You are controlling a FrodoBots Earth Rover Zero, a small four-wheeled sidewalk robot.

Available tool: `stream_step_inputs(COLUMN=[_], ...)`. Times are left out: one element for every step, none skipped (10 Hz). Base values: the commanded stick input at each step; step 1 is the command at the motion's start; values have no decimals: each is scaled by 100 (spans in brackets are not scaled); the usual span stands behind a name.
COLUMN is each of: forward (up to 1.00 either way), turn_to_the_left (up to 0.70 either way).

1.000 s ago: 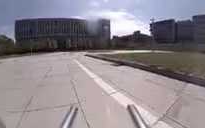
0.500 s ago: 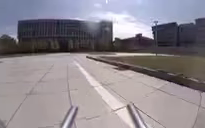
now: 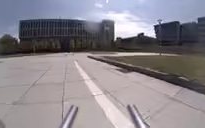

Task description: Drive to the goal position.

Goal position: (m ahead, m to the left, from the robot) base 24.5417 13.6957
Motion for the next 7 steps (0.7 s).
stream_step_inputs(forward=[70, 70, 70, 70, 70, 70, 70], turn_to_the_left=[0, 0, 0, 0, 0, 0, 0])
